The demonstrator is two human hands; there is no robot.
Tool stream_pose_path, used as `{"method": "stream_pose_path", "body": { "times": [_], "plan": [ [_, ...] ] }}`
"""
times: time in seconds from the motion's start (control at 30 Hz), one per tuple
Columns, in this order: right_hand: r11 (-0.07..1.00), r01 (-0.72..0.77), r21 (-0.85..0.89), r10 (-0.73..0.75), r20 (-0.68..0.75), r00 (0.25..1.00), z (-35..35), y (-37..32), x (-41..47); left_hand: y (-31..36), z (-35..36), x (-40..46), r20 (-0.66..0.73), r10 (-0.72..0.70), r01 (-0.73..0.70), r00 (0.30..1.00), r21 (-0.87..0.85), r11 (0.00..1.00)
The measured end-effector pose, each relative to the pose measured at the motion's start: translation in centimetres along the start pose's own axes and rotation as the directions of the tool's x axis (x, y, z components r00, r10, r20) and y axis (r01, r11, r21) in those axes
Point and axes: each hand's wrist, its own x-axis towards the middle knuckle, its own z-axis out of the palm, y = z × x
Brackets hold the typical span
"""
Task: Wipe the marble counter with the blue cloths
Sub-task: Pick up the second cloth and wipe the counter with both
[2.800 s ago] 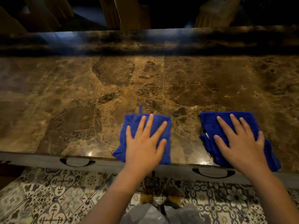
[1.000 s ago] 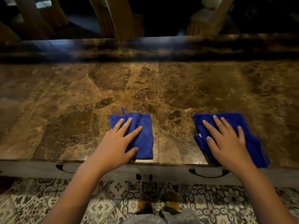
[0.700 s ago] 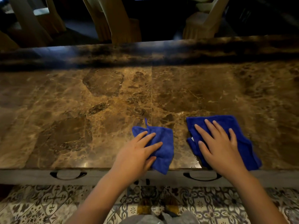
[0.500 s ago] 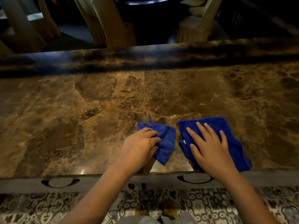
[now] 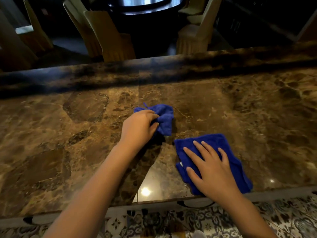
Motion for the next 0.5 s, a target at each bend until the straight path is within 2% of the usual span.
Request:
{"method": "stream_pose_path", "body": {
  "times": [0.23, 0.5],
  "plan": [
    [0.997, -0.02, -0.071, 0.019, -0.012, 1.0, 0.3, 0.3, 0.1, 3.9, 3.7, 6.0, 0.101, 0.029, -0.03, 0.994, 0.007, 1.0],
    [0.997, -0.028, -0.076, 0.025, -0.036, 0.999, 0.7, 0.4, 0.3, 6.1, 6.8, 6.9, 0.132, 0.056, -0.056, 0.99, -0.003, 0.998]
  ]
}}
